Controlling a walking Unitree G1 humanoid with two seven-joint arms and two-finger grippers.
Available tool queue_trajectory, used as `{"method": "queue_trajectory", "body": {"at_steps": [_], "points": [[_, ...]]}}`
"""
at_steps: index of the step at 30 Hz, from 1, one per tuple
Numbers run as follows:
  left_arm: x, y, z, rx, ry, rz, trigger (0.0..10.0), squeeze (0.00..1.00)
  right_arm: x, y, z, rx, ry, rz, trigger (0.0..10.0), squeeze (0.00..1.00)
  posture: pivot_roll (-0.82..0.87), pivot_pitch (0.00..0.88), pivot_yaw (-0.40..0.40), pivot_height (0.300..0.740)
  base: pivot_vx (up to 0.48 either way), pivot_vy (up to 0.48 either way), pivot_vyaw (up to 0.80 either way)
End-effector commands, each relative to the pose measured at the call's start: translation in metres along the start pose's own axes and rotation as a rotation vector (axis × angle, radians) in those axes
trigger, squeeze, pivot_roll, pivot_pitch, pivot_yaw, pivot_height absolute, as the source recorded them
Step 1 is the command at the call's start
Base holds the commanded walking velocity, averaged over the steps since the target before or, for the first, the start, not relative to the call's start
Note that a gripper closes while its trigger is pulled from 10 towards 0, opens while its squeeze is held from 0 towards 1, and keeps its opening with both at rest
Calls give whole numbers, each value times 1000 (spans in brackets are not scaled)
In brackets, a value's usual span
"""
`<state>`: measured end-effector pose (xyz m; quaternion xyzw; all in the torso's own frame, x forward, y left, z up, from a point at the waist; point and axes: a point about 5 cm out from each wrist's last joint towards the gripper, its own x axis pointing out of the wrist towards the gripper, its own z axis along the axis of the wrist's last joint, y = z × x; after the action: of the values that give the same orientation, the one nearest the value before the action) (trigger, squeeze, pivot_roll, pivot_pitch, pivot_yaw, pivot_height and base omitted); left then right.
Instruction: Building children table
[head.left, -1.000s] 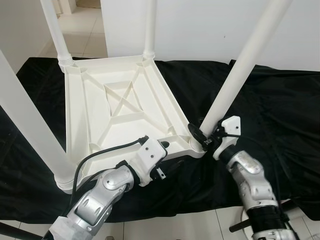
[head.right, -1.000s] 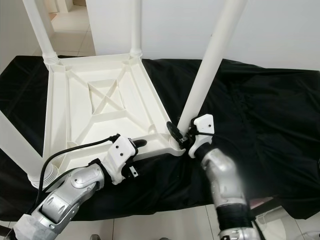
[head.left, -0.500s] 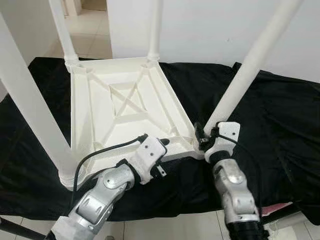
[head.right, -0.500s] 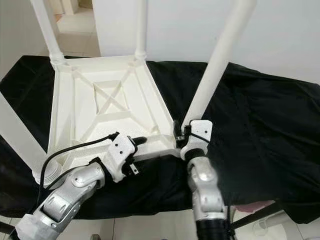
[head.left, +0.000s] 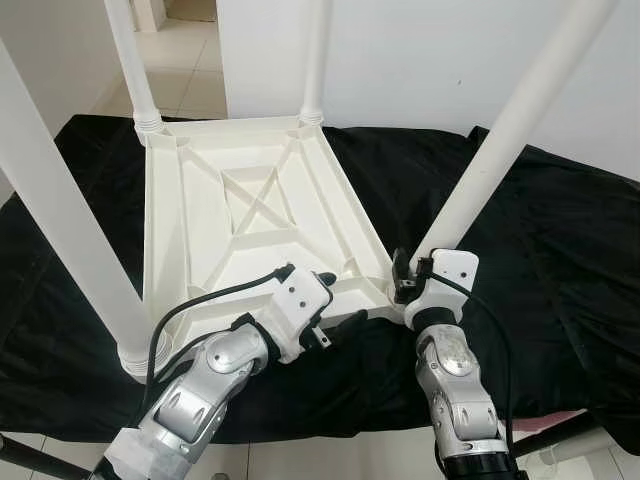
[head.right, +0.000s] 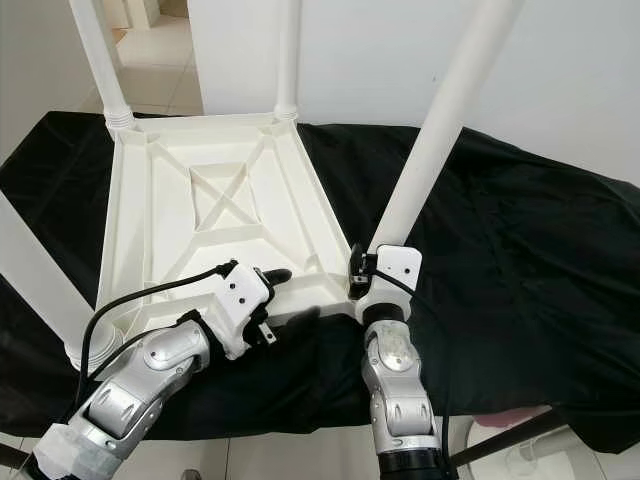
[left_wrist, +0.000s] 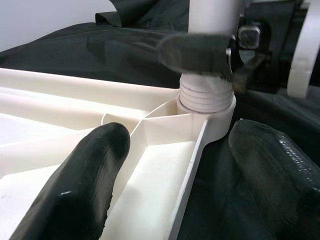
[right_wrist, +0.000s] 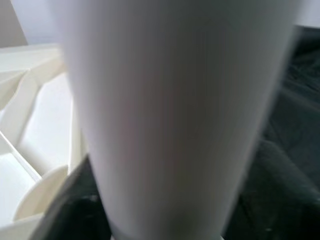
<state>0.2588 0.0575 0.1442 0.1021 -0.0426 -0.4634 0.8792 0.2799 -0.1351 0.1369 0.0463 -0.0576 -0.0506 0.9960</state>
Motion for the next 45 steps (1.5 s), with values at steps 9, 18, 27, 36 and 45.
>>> {"method": "queue_trajectory", "body": {"at_steps": [9, 18, 27, 36, 45], "points": [[1, -1, 0, 19, -5, -33, 10000, 0, -2, -3, -4, 65, 20, 42, 10000, 1000, -33, 21, -59, 740, 0, 0, 0], [4, -4, 0, 30, -6, -51, 10000, 0, 1, -9, -1, 22, 19, 188, 10000, 0, -38, 17, -55, 740, 0, 0, 0], [5, -4, 0, 33, -7, -57, 10000, 0, 5, -9, 2, -5, 14, 326, 10000, 0, -41, 17, -48, 740, 0, 0, 0], [6, -6, 1, 39, -10, -67, 10000, 0, 13, -21, 6, -113, 15, 570, 9961, 0, -40, 19, -48, 740, 0, 0, 0], [6, -7, 1, 34, -12, -63, 10000, 0, 16, -34, 7, -152, 41, 608, 0, 0, -36, 25, -56, 740, 0, 0, 0]]}}
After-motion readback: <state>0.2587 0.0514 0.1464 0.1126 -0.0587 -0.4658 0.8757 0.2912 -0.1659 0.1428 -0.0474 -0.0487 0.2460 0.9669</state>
